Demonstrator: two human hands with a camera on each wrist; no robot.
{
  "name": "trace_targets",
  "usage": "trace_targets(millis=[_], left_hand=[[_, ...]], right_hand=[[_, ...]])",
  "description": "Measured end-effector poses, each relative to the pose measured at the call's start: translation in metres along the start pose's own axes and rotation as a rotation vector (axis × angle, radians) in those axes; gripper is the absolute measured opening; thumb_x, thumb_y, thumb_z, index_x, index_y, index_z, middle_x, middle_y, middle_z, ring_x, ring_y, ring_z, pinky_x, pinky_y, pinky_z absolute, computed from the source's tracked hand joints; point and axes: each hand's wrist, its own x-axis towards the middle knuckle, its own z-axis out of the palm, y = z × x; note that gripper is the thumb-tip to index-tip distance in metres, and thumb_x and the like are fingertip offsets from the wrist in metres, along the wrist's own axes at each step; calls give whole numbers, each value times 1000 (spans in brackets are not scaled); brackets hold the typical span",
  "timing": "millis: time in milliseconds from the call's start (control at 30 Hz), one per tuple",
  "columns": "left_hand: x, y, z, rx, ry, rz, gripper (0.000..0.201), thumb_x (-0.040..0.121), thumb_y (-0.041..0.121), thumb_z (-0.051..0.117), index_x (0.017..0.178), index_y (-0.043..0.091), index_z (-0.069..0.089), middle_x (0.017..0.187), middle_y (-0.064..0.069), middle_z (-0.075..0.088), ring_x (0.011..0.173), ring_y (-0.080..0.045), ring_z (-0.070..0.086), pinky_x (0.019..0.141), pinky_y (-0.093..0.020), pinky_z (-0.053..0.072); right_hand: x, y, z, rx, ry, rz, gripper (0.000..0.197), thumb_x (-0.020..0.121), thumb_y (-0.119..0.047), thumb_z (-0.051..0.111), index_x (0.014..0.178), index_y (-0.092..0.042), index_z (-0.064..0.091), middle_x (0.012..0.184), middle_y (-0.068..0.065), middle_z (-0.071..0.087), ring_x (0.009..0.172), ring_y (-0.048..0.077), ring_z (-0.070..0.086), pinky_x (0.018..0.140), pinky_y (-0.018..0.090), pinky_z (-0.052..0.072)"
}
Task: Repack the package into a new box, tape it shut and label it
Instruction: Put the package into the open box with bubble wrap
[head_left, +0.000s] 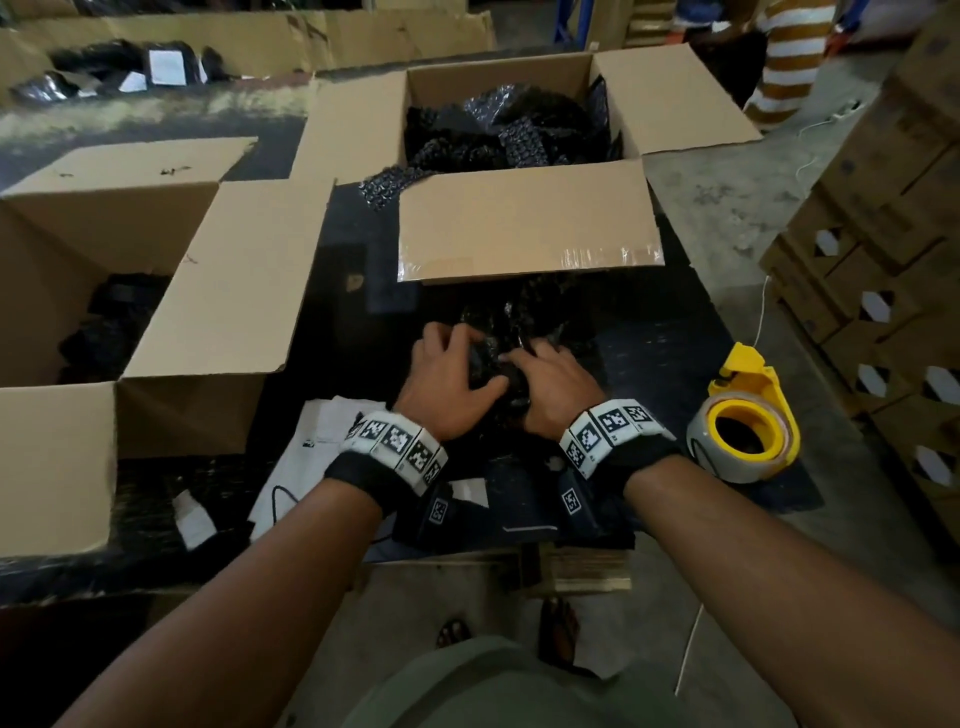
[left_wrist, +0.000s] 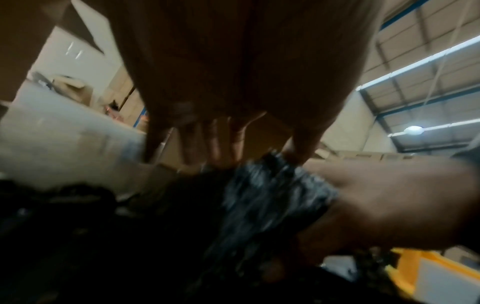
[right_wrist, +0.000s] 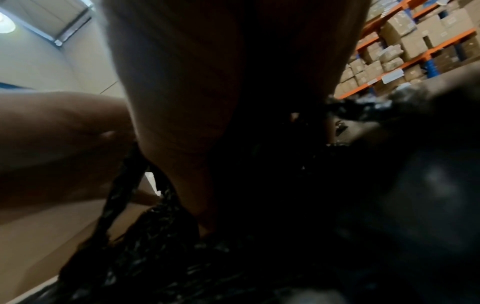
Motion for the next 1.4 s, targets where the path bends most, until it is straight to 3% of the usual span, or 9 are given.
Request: trace_targets(millis=[100, 200, 333, 533, 733, 900, 1167, 1300, 1400], left_hand=[[-29, 1, 5, 124, -40, -155, 74, 83, 61, 65, 143, 30, 35, 151, -7, 21, 142, -39, 26, 111, -65, 35], [-55, -1, 23, 96, -97, -191, 85, 84, 67, 62, 151, 31, 25, 160, -5, 9, 152, -40, 12, 116, -65, 29], [-62, -1, 39, 30, -67, -123, 85, 85, 60, 65, 151, 24, 26, 154, -12, 20, 146, -38, 27, 118, -56, 32], [-55, 4, 37, -161, 24, 0, 75, 89, 50, 67, 151, 25, 33, 143, -2, 33, 129, -23, 51, 105, -33, 47], [-70, 2, 32, 169, 25, -97, 85, 81, 66, 57, 152, 35, 23, 159, -3, 10, 153, -37, 7, 119, -69, 16], [-72, 0, 41, -143, 2, -24, 102, 79, 44, 72, 160, 24, 12, 158, -6, 7, 148, -36, 21, 120, -43, 31], [-41, -9, 39, -142, -168, 153, 142, 61, 32, 89, 156, 50, -15, 167, 12, -22, 159, -27, -1, 123, -53, 27], [-27, -17, 36, -80, -268, 223, 138, 48, 56, 73, 159, 47, -9, 169, 6, 11, 155, -24, 19, 124, -50, 26], [-22, -19, 36, 18, -265, 212, 129, 48, 66, 63, 162, 31, 15, 159, -1, 32, 145, -28, 33, 120, -46, 33]], right_hand=[[0, -1, -4, -56, -7, 22, 75, 70, -42, 83, 136, -31, 48, 152, 12, 21, 138, 42, 33, 106, 54, 46], [10, -3, -11, -111, -72, 29, 80, 61, -47, 89, 130, -36, 49, 164, 8, -4, 151, 48, 2, 114, 72, 24], [32, -6, -25, -254, -157, -27, 87, 51, -51, 93, 125, -38, 50, 165, 4, -26, 149, 48, -25, 114, 77, 2], [59, -6, -39, -250, -269, -64, 84, 39, -59, 93, 104, -40, 44, 165, 5, -3, 152, 46, -10, 114, 76, 7], [48, -12, -31, -258, -252, -92, 86, 60, -51, 88, 130, -20, 48, 144, 11, 44, 135, 35, 41, 104, 45, 46], [10, -11, -13, -106, -74, -142, 64, 69, -35, 78, 121, -22, 43, 119, 7, 60, 112, 30, 61, 91, 42, 53], [-35, -6, 6, 69, -31, -148, 109, 65, -30, 81, 153, -17, 19, 146, 7, 46, 135, 25, 46, 103, 33, 46], [-45, 5, 3, 98, -44, -156, 102, 70, -35, 84, 152, -20, 26, 159, 3, 31, 152, 19, 22, 109, 20, 23], [-51, 13, -7, 133, 3, -176, 94, 68, -41, 85, 147, -25, 36, 161, -3, 29, 156, 15, 9, 119, 26, 17]])
